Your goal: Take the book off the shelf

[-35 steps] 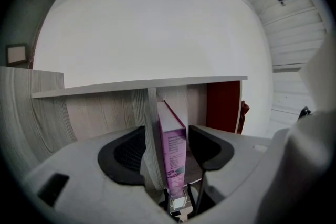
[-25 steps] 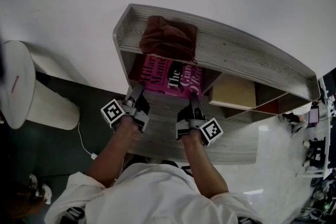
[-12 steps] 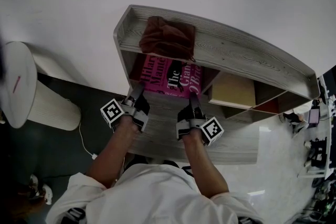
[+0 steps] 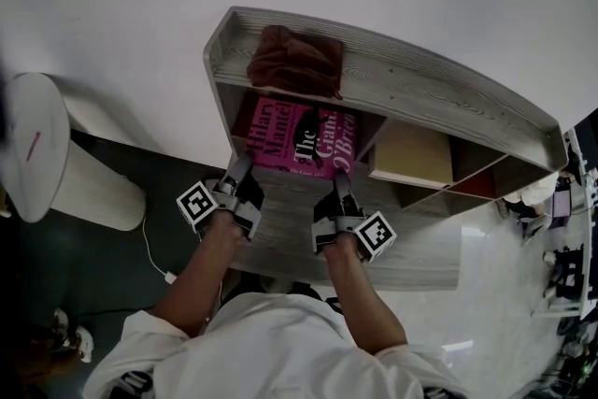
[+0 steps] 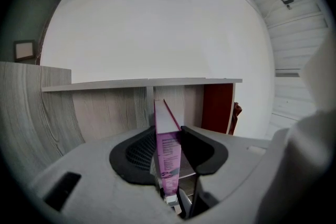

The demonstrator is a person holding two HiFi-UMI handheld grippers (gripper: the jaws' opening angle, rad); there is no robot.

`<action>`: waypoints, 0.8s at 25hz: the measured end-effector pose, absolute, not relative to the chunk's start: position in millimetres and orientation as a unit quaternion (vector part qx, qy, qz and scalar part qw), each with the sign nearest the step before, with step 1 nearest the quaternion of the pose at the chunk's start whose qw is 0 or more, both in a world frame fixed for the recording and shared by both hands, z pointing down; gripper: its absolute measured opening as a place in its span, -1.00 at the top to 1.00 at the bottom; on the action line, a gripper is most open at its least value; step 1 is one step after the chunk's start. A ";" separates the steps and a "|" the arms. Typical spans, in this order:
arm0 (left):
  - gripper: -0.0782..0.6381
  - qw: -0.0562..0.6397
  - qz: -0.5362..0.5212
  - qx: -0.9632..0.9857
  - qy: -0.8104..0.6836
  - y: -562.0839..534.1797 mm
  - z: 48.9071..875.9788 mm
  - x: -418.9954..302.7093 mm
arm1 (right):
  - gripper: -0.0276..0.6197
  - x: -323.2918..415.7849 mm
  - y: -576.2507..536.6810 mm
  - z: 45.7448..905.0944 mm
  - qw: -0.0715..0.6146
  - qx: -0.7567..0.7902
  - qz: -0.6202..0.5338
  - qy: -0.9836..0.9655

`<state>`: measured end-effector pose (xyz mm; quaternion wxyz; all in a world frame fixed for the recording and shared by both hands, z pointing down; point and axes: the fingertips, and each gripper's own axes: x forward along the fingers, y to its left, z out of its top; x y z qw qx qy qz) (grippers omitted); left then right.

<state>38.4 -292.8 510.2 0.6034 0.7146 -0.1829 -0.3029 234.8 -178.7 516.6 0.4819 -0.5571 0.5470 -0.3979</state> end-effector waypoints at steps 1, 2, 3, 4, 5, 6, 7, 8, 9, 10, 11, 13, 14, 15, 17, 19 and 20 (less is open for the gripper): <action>0.34 0.604 -0.303 0.714 -0.184 -291.7 508.0 38.1 | 0.43 234.5 -177.8 515.0 0.482 -0.556 -0.399 0.547; 0.34 0.603 -0.303 0.714 -0.184 -291.1 505.9 37.8 | 0.43 234.4 -177.1 513.6 0.482 -0.554 -0.400 0.548; 0.34 0.603 -0.303 0.714 -0.185 -290.7 504.5 37.7 | 0.43 234.3 -176.7 512.6 0.483 -0.553 -0.401 0.548; 0.34 0.603 -0.303 0.714 -0.186 -290.1 503.4 37.5 | 0.43 234.3 -176.4 511.9 0.484 -0.551 -0.402 0.549; 0.34 0.602 -0.304 0.715 -0.186 -289.1 502.3 37.5 | 0.43 234.5 -176.0 511.6 0.485 -0.548 -0.403 0.549; 0.34 0.600 -0.305 0.715 -0.187 -287.8 501.0 37.5 | 0.43 235.0 -175.6 511.3 0.487 -0.545 -0.405 0.550; 0.34 0.599 -0.307 0.715 -0.189 -286.7 499.8 37.7 | 0.43 235.6 -175.6 510.8 0.488 -0.541 -0.408 0.550; 0.34 0.598 -0.309 0.715 -0.190 -285.9 499.0 37.8 | 0.44 236.2 -175.9 510.3 0.489 -0.538 -0.411 0.550; 0.34 0.598 -0.310 0.714 -0.192 -285.6 499.3 37.9 | 0.44 236.6 -176.4 510.0 0.489 -0.535 -0.412 0.551; 0.34 0.598 -0.312 0.713 -0.193 -285.5 500.3 37.7 | 0.44 236.8 -176.7 510.4 0.489 -0.534 -0.414 0.552; 0.34 0.598 -0.313 0.712 -0.194 -285.2 501.5 37.5 | 0.44 236.7 -176.9 511.2 0.488 -0.532 -0.415 0.554; 0.34 0.597 -0.315 0.711 -0.197 -284.4 504.3 36.2 | 0.44 236.3 -177.3 513.5 0.486 -0.529 -0.415 0.558; 0.34 0.596 -0.316 0.712 -0.198 -283.8 505.4 35.5 | 0.44 236.2 -177.5 514.5 0.485 -0.528 -0.415 0.560; 0.34 0.595 -0.316 0.711 -0.199 -282.8 505.7 35.0 | 0.44 236.3 -177.2 514.5 0.483 -0.527 -0.415 0.563; 0.34 0.595 -0.320 0.709 -0.200 -278.4 502.4 34.5 | 0.44 236.7 -174.7 511.4 0.481 -0.524 -0.415 0.567; 0.35 0.593 -0.324 0.710 -0.199 -274.9 498.3 34.2 | 0.44 237.7 -173.4 507.6 0.478 -0.521 -0.415 0.573; 0.35 0.590 -0.326 0.711 -0.198 -274.9 497.3 34.7 | 0.44 238.6 -174.7 506.5 0.477 -0.519 -0.414 0.576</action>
